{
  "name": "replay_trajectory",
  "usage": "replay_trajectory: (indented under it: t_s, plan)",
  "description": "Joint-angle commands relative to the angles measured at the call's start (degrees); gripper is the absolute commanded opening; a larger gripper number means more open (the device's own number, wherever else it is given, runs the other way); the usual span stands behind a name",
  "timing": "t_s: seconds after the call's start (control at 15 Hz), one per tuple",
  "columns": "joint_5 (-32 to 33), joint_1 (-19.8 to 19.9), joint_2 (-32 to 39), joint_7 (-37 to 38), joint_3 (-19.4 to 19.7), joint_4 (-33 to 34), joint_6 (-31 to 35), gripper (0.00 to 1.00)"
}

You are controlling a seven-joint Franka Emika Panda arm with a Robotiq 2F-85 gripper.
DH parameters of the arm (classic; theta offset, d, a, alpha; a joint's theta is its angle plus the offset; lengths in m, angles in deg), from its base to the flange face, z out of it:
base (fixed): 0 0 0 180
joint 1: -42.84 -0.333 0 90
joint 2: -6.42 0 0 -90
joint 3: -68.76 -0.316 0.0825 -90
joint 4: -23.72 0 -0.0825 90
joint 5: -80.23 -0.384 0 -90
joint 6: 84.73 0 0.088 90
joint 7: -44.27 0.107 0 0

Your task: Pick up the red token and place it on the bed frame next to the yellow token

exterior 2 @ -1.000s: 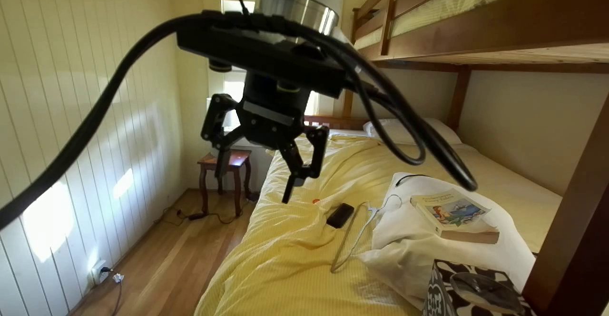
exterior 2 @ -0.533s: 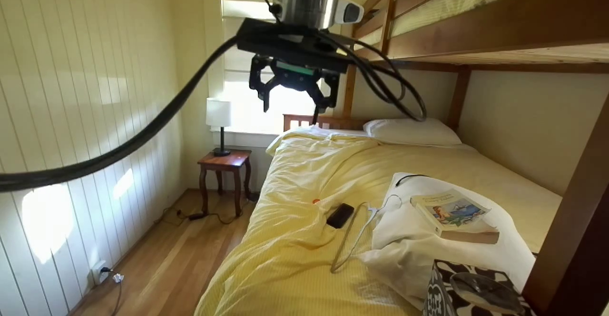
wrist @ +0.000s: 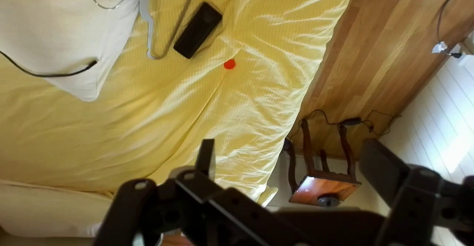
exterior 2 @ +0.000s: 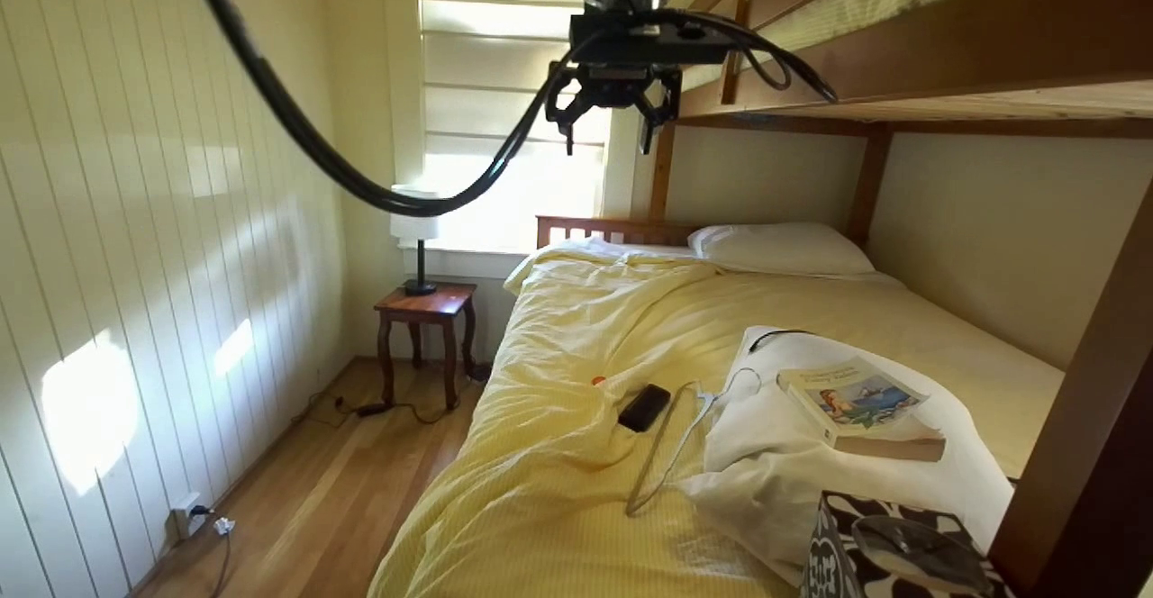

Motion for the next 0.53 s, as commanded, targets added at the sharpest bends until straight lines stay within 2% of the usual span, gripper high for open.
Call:
replay_trajectory:
  t_s: [0.0, 0.07, 0.13, 0.27, 0.47]
  plan:
    - [-7.9, 4.1, 12.5, -1.4, -1.8, 13.1, -3.0, 1.0]
    - [-9.5, 5.6, 13.8, -1.5, -2.6, 14.9, -3.4, 1.0]
    - [-6.1, 6.5, 9.0, -0.5, -4.9, 8.2, -0.5, 1.0]
    - [-7.4, 8.1, 12.6, -0.5, -5.8, 11.9, -0.9, 1.0]
    - [-7.7, 8.6, 13.7, -0.5, -5.9, 13.6, -1.7, 1.0]
